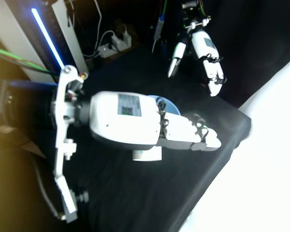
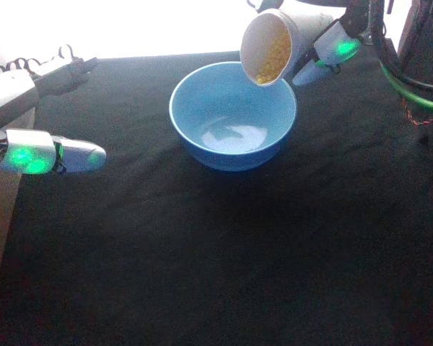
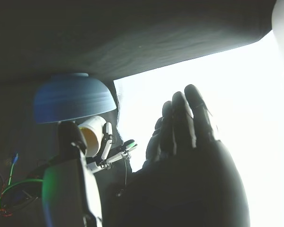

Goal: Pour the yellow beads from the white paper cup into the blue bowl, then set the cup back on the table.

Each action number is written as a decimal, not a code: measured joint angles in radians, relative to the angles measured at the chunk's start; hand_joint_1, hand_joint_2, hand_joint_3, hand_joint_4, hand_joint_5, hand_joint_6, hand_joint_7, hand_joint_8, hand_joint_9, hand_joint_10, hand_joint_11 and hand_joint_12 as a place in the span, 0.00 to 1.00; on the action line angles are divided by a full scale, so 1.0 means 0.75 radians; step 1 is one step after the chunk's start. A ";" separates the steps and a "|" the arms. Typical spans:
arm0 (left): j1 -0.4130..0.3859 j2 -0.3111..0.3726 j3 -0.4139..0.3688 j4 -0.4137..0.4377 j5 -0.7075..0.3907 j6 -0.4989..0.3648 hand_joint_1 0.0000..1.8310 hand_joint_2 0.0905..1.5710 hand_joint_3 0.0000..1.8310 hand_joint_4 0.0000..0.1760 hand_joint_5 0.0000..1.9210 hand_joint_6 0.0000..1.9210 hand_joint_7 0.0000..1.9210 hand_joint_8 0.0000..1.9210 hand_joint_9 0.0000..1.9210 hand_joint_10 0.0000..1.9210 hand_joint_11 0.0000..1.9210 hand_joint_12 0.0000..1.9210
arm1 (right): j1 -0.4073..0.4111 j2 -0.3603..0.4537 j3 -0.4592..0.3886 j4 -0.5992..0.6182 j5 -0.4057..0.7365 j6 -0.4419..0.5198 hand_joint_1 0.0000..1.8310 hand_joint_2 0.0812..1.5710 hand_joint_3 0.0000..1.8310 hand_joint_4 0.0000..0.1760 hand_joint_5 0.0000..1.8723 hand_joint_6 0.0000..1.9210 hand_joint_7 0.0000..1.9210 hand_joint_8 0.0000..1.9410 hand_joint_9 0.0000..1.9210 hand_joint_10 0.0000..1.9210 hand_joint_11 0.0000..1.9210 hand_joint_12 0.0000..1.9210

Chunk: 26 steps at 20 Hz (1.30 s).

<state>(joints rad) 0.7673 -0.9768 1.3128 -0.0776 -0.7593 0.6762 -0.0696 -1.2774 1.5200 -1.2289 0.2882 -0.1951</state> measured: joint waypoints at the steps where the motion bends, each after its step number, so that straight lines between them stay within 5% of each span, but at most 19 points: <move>1: 0.000 0.000 0.000 0.001 -0.001 0.000 0.31 0.56 0.00 0.00 0.00 0.00 0.09 0.00 0.12 0.00 0.00 0.37 | 0.006 0.001 -0.003 -0.016 -0.005 0.001 0.58 0.65 0.00 1.00 0.61 0.37 0.06 0.00 0.00 0.00 0.00 0.00; 7: 0.000 0.000 0.000 0.003 0.000 0.000 0.28 0.51 0.00 0.06 0.00 0.00 0.12 0.00 0.15 0.01 0.00 0.40 | 0.022 -0.001 -0.032 -0.107 -0.033 0.002 0.58 0.64 0.00 1.00 0.61 0.37 0.08 0.01 0.01 0.00 0.00 0.00; 22: -0.006 -0.008 0.003 0.017 0.017 0.000 0.28 0.54 0.00 0.00 0.00 0.00 0.13 0.01 0.16 0.01 0.00 0.41 | 0.023 0.003 -0.083 -0.237 -0.086 0.004 0.57 0.65 0.00 1.00 0.59 0.41 0.04 0.00 0.00 0.00 0.00 0.00; 26: -0.010 -0.008 0.003 0.017 0.021 0.000 0.27 0.54 0.00 0.00 0.00 0.00 0.13 0.00 0.17 0.00 0.00 0.42 | 0.026 0.008 -0.107 -0.275 -0.083 0.003 0.59 0.64 0.00 1.00 0.63 0.33 0.07 0.00 0.02 0.00 0.00 0.00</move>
<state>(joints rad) 0.7601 -0.9829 1.3148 -0.0647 -0.7433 0.6762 -0.0502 -1.2713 1.4399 -1.4349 0.2256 -0.1928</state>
